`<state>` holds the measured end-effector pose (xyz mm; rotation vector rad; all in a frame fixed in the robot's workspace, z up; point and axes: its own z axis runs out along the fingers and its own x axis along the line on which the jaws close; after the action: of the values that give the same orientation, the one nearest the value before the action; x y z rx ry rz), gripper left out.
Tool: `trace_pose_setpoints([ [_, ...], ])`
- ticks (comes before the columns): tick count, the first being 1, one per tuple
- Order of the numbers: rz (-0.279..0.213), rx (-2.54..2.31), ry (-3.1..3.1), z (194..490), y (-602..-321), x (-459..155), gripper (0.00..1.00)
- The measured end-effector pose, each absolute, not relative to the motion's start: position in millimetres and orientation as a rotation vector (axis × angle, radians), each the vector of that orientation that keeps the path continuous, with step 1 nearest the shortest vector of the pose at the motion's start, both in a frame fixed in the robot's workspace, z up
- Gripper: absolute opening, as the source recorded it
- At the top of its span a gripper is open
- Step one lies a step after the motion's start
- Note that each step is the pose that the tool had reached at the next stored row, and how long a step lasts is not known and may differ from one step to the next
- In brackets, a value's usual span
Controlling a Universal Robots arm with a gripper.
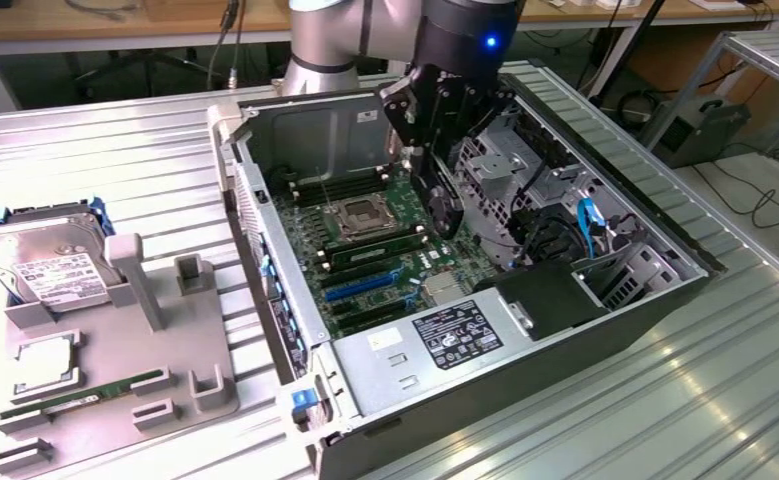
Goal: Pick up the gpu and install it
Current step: 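Pick up the gpu and move the gpu toward the slot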
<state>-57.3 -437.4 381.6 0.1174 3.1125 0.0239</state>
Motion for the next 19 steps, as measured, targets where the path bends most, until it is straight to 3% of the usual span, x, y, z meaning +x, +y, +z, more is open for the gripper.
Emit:
trace_pose_setpoints([
  [19,0.011,0.117,3.114,368.5,-428.5,-24.5,0.26],
])
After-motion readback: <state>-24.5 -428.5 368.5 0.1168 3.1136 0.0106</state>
